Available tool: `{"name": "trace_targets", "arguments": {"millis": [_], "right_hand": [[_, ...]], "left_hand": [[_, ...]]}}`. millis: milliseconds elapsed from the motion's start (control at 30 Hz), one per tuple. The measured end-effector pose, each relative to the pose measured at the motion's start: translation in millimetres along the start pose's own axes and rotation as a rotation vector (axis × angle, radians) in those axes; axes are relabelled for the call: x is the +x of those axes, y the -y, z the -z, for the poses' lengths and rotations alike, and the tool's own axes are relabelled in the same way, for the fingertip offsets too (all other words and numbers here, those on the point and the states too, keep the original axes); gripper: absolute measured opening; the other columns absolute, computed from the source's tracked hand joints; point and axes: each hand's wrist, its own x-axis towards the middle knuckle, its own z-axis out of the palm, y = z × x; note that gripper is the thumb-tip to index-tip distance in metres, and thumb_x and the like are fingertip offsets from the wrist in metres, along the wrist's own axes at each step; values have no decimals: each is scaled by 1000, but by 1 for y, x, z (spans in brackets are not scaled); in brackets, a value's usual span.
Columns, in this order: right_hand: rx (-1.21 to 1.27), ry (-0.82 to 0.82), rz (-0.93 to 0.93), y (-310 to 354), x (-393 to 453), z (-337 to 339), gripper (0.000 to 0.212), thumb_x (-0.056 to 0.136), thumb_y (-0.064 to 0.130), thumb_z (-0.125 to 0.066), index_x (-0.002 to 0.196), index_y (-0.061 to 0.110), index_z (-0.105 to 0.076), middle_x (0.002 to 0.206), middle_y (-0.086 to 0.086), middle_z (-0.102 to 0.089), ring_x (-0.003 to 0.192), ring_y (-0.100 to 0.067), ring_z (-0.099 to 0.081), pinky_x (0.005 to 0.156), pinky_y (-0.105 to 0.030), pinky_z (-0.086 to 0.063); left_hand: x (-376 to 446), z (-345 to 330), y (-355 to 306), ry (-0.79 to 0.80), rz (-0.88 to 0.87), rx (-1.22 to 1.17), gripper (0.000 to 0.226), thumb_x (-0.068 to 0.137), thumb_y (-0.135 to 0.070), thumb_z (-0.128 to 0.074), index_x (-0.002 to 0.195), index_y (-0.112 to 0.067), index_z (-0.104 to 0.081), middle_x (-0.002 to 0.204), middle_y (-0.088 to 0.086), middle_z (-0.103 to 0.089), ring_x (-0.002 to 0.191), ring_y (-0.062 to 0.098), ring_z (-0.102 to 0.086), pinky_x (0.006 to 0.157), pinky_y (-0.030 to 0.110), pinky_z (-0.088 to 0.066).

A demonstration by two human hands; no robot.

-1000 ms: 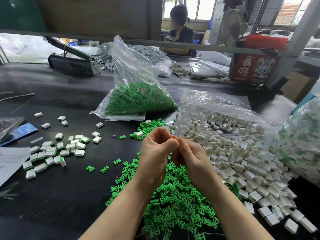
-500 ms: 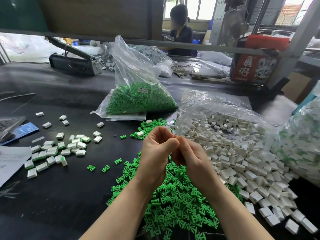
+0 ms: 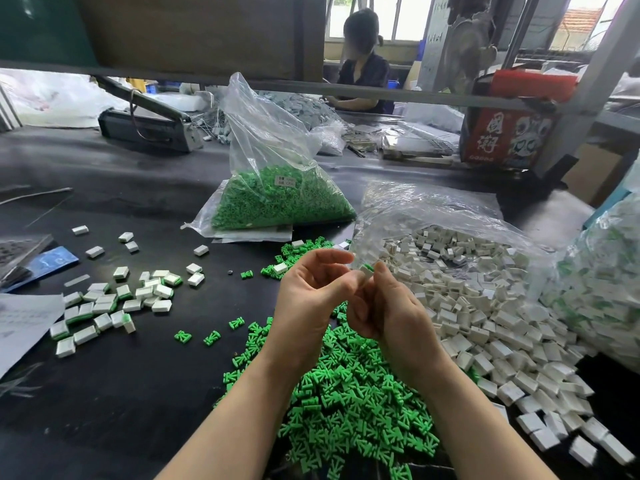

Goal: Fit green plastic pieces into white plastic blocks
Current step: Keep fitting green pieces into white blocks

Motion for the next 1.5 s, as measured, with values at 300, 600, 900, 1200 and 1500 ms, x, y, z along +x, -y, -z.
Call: {"name": "trace_targets", "arguments": {"millis": [300,600,900,1200,1500], "right_hand": [[-15,16,-18,3,-2,1,59,98,53,-34,59,12,-51,49,2,-43,44,-9,-39,46,-19,-32],[-570,-175,24,0,3,21,55,103,39,-35,59,12,-52,53,-3,-50,52,-18,-44,55,-39,-37],[-1259,-341,-37,-1,3,42,28,99,45,-48,85,25,-62,60,11,-59,46,1,-50,42,-16,-35],[-1505,-169,50,1,2,33,22,90,48,-63,101,30,-68,94,13,-67,93,-8,-61,94,-31,-50],[-1560,-123,-108,0,2,39,15,92,27,-60,105,35,-60,121,10,-60,125,-17,-49,112,-38,-31]], "left_hand": [[-1,1,-3,-29,71,10,19,75,-7,-74,93,-12,-73,79,4,-70,74,13,-66,71,21,-54],[22,61,-31,-599,358,-434,11,91,-7,-63,81,-5,-66,60,3,-68,53,10,-66,66,23,-60],[33,126,-44,-852,340,-811,29,103,-17,-46,77,-10,-56,60,-2,-62,66,5,-62,75,20,-56],[29,127,-43,-840,149,-908,35,107,-26,-28,104,2,-49,78,13,-71,96,15,-71,66,29,-58],[27,76,-31,-471,439,-380,25,100,-20,-47,88,-13,-68,68,-3,-71,55,6,-64,55,19,-52]]}}
